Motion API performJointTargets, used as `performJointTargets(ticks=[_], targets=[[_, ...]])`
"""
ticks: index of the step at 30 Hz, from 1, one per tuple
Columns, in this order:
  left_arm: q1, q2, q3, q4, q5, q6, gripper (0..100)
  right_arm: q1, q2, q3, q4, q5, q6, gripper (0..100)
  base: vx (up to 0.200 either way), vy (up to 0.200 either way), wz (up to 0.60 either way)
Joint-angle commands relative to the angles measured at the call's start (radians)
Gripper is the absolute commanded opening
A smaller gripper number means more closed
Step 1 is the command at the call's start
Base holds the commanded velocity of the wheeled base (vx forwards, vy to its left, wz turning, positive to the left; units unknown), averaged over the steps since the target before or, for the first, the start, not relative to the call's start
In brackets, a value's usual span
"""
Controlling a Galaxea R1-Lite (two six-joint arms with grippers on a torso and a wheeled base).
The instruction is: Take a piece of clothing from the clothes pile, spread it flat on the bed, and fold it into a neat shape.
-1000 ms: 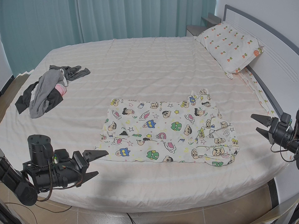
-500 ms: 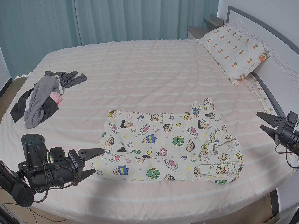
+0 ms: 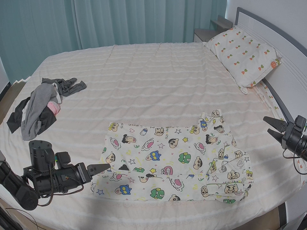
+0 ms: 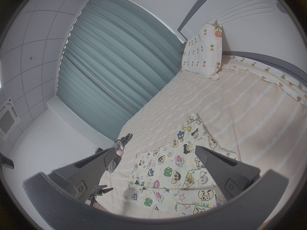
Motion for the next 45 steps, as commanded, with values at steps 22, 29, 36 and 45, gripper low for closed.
performJointTargets(ticks=[22,29,36,45], targets=[[0.11,0.392,-0.369,0.286,-0.137,0.545,100,0.018,0.003,0.029,-0.002,0.003,-0.032,100,0.0,0.0,0.0],[0.122,0.4,-0.367,0.286,-0.137,0.596,100,0.026,0.009,0.03,-0.002,0.003,-0.032,100,0.0,0.0,0.0],[0.132,0.414,-0.372,0.281,-0.143,0.619,100,0.031,0.011,0.036,-0.002,0.003,-0.032,100,0.0,0.0,0.0],[0.128,0.443,-0.396,0.281,-0.146,0.6,100,0.031,0.012,0.039,-0.002,0.003,-0.053,100,0.0,0.0,0.0]])
